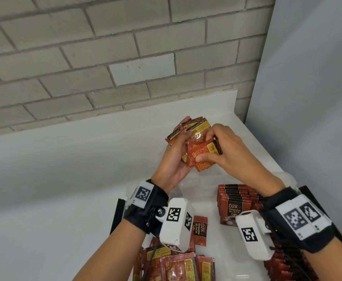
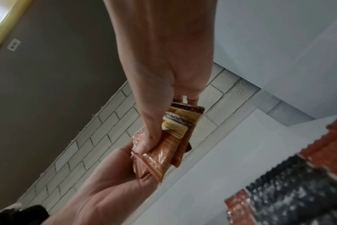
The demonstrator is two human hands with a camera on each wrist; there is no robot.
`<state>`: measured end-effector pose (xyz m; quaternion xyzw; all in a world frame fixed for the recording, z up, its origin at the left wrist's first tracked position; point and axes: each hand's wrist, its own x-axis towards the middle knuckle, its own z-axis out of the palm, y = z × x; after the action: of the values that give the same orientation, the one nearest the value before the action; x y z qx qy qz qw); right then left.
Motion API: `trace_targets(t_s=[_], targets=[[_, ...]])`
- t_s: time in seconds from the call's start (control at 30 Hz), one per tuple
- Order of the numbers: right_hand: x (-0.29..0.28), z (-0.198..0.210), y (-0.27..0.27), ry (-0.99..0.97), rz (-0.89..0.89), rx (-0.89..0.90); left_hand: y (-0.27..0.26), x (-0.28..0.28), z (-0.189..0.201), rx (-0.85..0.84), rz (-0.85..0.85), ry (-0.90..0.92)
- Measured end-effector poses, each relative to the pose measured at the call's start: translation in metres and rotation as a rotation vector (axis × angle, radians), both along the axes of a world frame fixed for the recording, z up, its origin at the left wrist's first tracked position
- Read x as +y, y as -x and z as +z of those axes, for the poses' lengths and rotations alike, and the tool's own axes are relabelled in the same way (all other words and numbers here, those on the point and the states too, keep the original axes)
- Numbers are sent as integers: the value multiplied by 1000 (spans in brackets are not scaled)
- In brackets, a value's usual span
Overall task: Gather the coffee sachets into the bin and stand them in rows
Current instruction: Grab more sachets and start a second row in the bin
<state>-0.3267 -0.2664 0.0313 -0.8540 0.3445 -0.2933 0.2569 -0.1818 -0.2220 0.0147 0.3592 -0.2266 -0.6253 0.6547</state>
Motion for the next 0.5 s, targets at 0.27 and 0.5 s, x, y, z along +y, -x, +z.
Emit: trace_targets(t_s=[0.27, 0.5], targets=[[-8, 7, 10, -408, -187, -540, 0, 0, 4, 0, 11, 134], [-9, 0, 7, -559, -355, -693, 8, 3, 6, -137, -93, 239]])
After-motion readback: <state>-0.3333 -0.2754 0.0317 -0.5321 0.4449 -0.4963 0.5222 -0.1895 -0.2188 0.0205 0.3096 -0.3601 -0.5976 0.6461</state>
